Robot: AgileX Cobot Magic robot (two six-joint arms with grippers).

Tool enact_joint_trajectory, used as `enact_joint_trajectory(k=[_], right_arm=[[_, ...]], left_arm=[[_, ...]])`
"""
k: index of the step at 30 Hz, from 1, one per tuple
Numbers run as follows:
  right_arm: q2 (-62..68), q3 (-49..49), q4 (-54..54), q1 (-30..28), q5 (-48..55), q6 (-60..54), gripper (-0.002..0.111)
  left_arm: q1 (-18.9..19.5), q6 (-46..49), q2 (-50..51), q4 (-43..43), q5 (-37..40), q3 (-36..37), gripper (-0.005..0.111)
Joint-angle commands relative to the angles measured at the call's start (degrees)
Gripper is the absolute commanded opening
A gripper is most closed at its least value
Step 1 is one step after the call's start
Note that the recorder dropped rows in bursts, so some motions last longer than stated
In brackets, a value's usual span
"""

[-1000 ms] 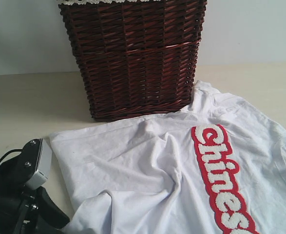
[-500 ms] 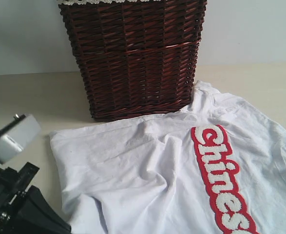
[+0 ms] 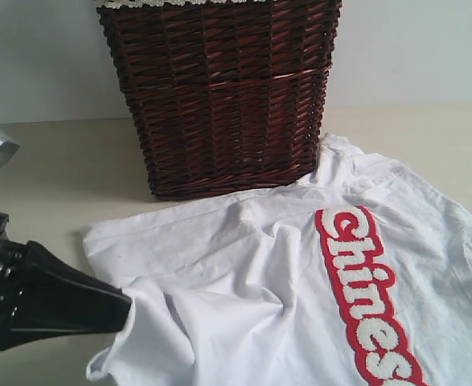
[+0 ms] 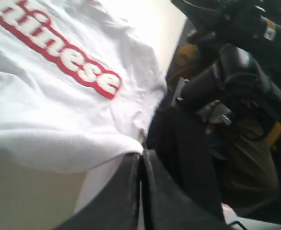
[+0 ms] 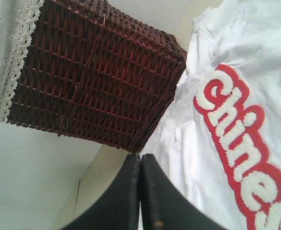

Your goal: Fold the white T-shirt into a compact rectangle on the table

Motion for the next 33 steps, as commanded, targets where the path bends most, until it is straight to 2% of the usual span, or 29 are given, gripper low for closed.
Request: enact_joint_trajectory(k=[1,3,6,10,19,24,33], right_arm=[[-0.3,0.3,-0.1,0.0,-0.5,-0.2,0.000],[-0.3,0.3,-0.1,0.0,-0.5,-0.2,0.000],[-0.3,0.3,-0.1,0.0,-0.5,-0.2,0.000],[-0.3,0.3,-0.1,0.0,-0.5,-0.2,0.000],[-0.3,0.3,-0.1,0.0,-0.5,-0.2,0.000],[-0.3,0.3,-0.1,0.0,-0.5,-0.2,0.000],[-0.3,0.3,3.5,0.0,-8.4,0.8,0.000]], left_arm=[[0.1,-0.8,-0.6,4.1,-7.2,-0.8,0.000],[0.1,-1.3,-0.6,11.0,-7.8,-0.8,0.000],[0.1,-2.5,-0.6,14.3,-7.7,-0.3,0.000],[0.1,-2.5,-0.6,11.7,-4.7,2.5,0.000],[0.1,-2.1,-0.6,10.6,-7.8,3.4,0.000],[0.1,2.6,-0.6,11.4,-7.8,3.4,0.000],[0.1,3.0,-0.6,11.4,-8.0,3.4,0.000]])
